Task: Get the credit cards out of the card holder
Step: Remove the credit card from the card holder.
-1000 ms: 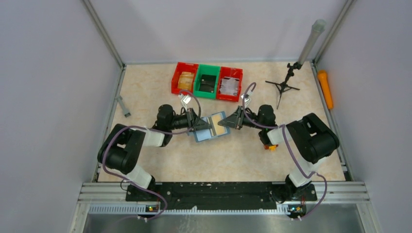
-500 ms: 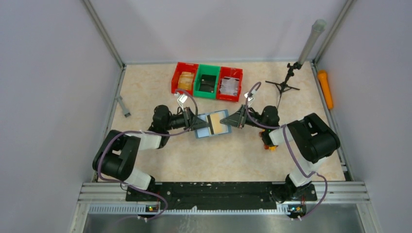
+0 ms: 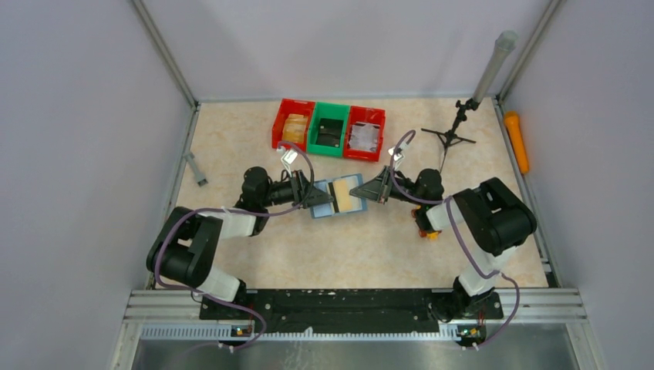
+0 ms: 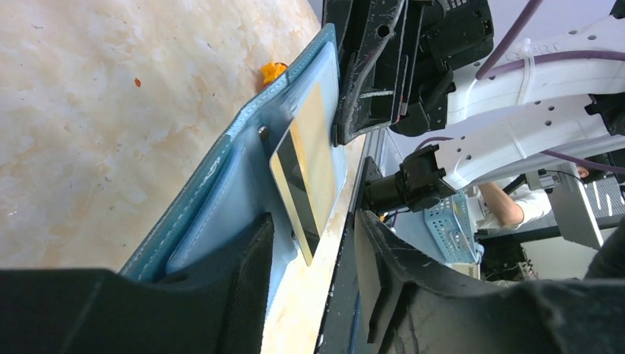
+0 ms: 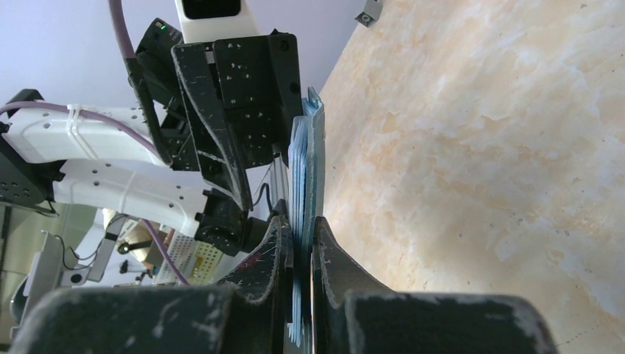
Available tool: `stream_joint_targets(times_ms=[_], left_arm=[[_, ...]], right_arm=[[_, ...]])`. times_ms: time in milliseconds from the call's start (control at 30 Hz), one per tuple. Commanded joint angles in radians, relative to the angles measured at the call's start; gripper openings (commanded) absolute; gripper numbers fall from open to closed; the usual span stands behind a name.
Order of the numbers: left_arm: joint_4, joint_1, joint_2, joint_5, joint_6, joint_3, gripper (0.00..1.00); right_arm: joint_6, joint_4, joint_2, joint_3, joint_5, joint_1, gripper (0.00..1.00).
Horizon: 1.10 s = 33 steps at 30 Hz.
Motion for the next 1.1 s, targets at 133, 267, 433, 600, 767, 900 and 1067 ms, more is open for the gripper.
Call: stream_joint_targets(times_ms=[133, 267, 433, 600, 767, 900, 1067], left_arm=[[0.061, -0.013, 0.060, 0.026, -0.021, 0.026, 0.50], [0.088, -0.023, 0.095, 0.047, -0.046, 0.040, 0.28], [0.058, -0.011, 0.080, 0.034, -0.036, 0.038, 0.00], [0.053, 0.011, 0.060, 0.037, -0.034, 0.027, 0.00], [0.044, 0.027, 0.057, 0.041, -0.034, 0.025, 0.00], [0.001, 0.037, 0.038, 0.028, -0.007, 0.022, 0.00], [-0.230, 0.046, -0.049, -0.079, 0.146, 0.025, 0.00]], right_arm=[[0.046, 0.163, 0.015, 0.002, -0.041, 0.009, 0.00], [0.035, 0.146, 0.015, 0.005, -0.041, 0.016, 0.00], [0.013, 0.103, 0.003, 0.006, -0.036, 0.013, 0.00], [0.008, 0.079, -0.012, -0.015, -0.029, -0.040, 0.00], [-0.043, -0.022, -0.035, -0.025, -0.008, -0.077, 0.00], [-0.124, -0.163, -0.065, -0.023, 0.037, -0.095, 0.00], [-0.235, -0.336, -0.117, -0.020, 0.122, -0.108, 0.00]])
